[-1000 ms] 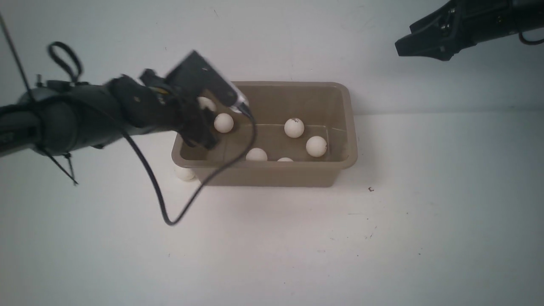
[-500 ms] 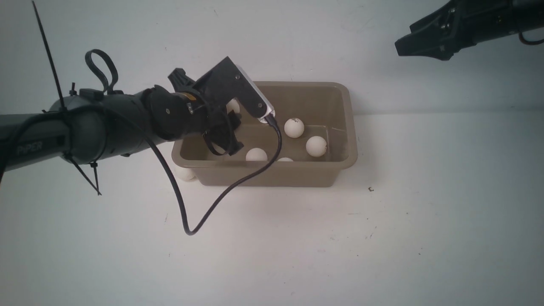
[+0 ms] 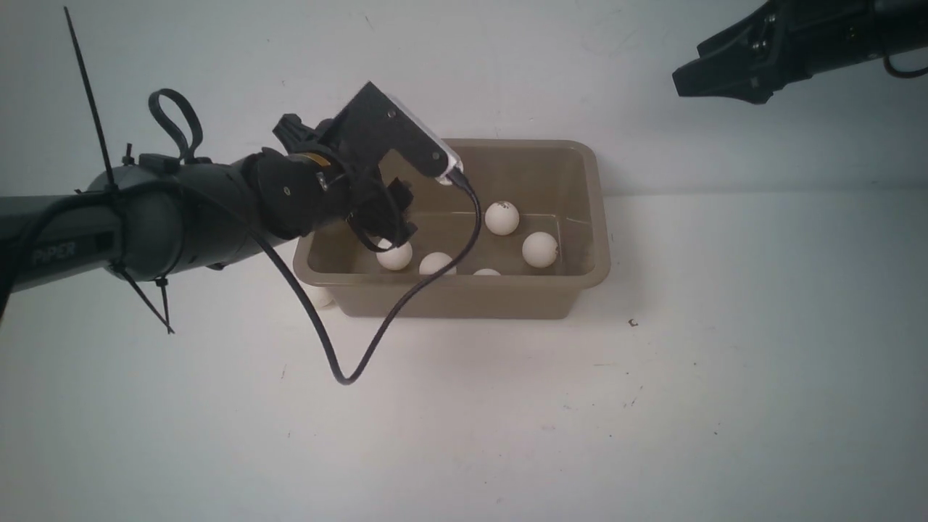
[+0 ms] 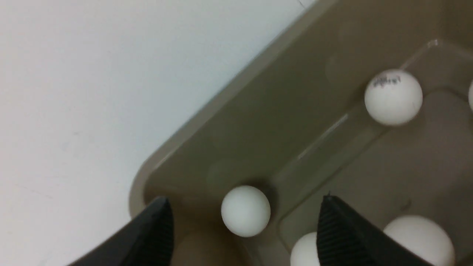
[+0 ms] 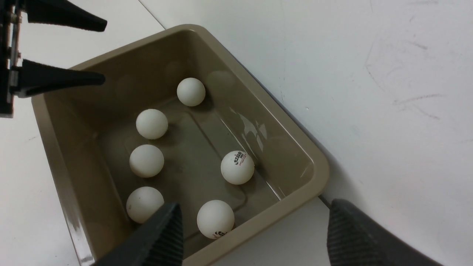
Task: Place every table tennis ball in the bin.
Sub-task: Use the left arm to put the table tennis ball into the box, then use the left arm to clamp the table tennis ball closest to it
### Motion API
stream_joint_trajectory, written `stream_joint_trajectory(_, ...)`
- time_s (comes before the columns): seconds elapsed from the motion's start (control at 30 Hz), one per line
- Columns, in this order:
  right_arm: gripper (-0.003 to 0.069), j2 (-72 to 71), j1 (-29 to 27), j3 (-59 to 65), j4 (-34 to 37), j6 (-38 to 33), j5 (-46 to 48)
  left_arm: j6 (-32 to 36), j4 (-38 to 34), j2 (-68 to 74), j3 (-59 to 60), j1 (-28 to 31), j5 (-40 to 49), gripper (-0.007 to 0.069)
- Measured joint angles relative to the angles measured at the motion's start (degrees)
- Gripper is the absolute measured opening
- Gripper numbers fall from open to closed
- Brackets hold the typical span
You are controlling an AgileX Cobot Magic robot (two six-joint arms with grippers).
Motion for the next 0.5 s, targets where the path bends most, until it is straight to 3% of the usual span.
stream_joint_trajectory(0.5,0.0475,0.0,0.0,0.0,2.2,0.0,0.38,-5.96,-7.95,-12.84,0.0,1.1,-2.58,0.0468)
